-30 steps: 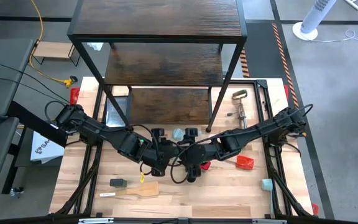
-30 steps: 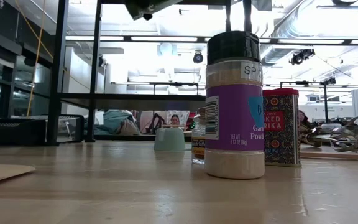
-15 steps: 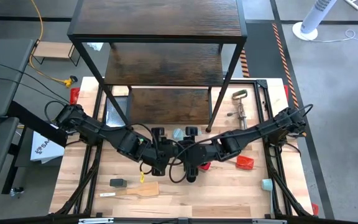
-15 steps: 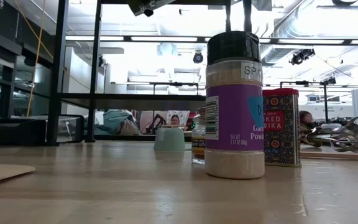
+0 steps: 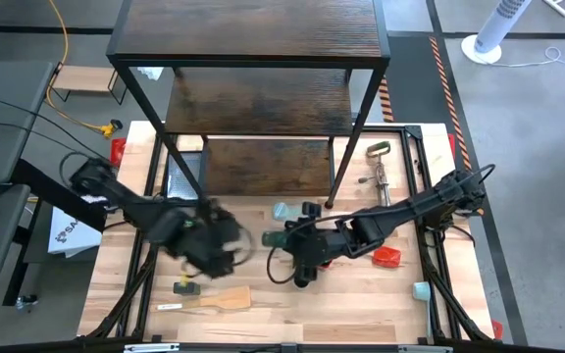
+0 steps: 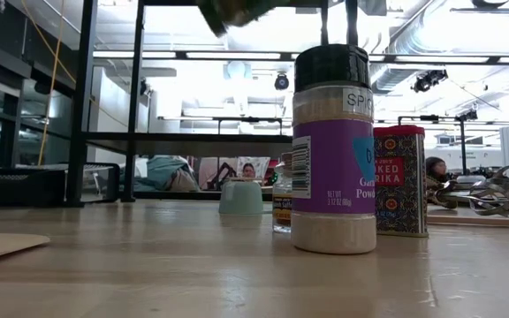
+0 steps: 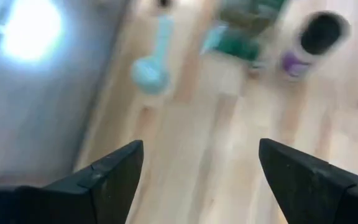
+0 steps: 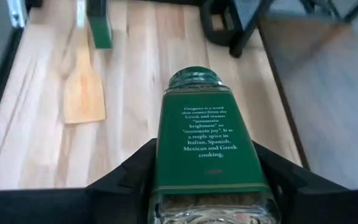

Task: Shelf spices
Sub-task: Adjust the green seasoning bottle on the table

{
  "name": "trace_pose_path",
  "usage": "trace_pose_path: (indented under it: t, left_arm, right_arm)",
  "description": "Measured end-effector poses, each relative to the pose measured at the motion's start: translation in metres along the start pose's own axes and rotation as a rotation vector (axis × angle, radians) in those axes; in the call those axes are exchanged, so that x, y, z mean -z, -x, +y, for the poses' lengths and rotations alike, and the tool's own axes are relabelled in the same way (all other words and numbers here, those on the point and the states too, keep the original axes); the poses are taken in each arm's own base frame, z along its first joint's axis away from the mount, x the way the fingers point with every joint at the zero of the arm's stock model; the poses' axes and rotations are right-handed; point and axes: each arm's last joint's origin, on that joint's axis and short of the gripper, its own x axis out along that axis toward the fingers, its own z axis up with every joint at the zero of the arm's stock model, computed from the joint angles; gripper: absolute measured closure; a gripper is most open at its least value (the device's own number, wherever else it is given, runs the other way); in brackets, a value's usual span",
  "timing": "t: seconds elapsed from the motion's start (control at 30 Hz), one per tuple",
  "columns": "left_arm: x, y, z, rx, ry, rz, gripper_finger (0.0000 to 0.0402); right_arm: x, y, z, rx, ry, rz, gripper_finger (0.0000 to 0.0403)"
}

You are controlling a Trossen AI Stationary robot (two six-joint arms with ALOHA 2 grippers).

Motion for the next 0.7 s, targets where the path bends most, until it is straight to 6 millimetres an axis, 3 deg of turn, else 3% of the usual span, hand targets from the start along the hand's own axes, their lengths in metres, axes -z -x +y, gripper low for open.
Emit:
trace_pose_path:
  t: [0.1,0.2,0.3,0.43,0.53,0.7]
  left_arm:
    - [0.023,0.020,0.002,-0.009,0.210,-0.158,0.0085]
    - [0.052,0.025,0.001,0.026,0.481,-0.330,0.0090]
    - [0.081,0.020,-0.002,0.100,0.793,-0.595,0.0093]
    - [0.102,0.007,-0.005,0.199,1.126,-0.882,0.0093]
    - [0.106,0.008,-0.004,0.235,1.198,-0.926,0.0093]
    - [0.094,0.023,0.002,0.204,1.139,-0.945,0.0093]
  right_arm:
    - [-0.001,0.001,0.005,0.015,-0.060,-0.029,0.0223]
    - [-0.009,0.002,0.006,0.071,-0.164,-0.128,0.0223]
    - [-0.024,0.002,0.007,0.087,-0.305,-0.311,0.0223]
    - [-0.043,-0.001,-0.001,0.051,-0.453,-0.586,0.0223]
    - [-0.055,0.002,-0.011,0.031,-0.539,-0.760,0.0223]
    - [-0.067,0.006,-0.034,0.066,-0.609,-0.908,0.0223]
